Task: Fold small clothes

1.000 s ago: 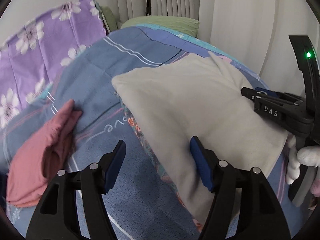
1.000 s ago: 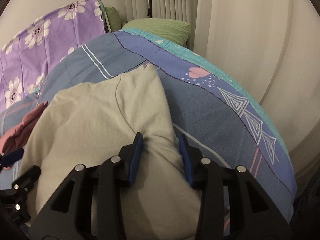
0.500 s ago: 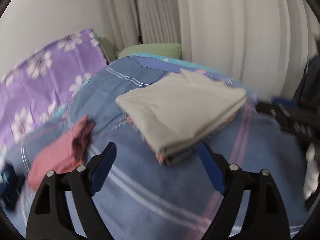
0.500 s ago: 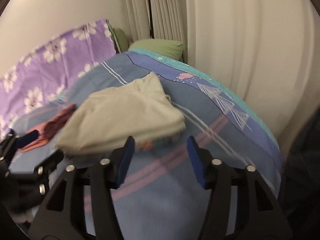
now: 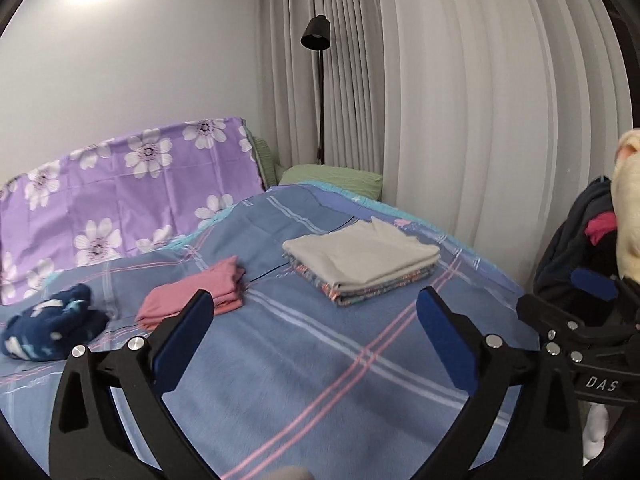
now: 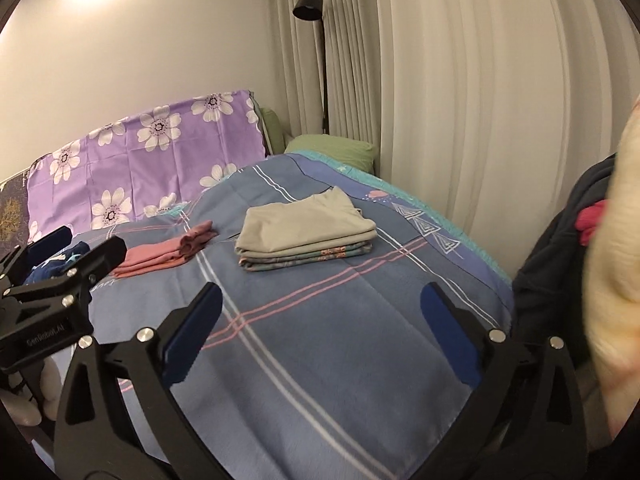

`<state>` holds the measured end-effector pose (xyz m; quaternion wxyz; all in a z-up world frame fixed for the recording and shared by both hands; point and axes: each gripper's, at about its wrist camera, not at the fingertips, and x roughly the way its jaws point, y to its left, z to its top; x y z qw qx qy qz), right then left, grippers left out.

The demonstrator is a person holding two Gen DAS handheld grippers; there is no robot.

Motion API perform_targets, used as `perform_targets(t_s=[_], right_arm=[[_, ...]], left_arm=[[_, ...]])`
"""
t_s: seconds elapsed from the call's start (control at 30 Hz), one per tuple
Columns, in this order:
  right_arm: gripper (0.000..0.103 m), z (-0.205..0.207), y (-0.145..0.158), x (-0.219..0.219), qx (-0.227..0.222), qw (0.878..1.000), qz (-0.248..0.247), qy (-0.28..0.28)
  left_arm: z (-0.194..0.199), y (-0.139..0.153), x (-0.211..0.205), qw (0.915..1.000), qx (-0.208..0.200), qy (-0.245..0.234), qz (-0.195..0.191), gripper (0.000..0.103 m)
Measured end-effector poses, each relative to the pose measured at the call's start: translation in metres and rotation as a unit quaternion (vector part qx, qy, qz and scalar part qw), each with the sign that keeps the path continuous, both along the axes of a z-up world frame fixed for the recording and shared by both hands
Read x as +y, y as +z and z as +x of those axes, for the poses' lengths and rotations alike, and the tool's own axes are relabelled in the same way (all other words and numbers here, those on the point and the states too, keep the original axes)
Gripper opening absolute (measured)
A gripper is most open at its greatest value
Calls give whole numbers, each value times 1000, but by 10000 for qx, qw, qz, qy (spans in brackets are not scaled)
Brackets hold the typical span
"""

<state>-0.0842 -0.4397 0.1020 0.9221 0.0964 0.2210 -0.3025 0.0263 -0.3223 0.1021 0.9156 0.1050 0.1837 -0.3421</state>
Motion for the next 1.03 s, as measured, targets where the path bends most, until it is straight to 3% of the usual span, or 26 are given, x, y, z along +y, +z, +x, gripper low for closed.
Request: perform_targets(t_s=[0.5, 1.03], right_arm=[[101, -63, 14, 67, -53, 9999, -122, -5], [101, -68, 26, 110, -84, 9993, -355, 56]], left_arm=[[-65, 7, 68, 9997, 154, -152, -127, 102], [-81, 14, 128, 9993, 119, 26, -358, 102]])
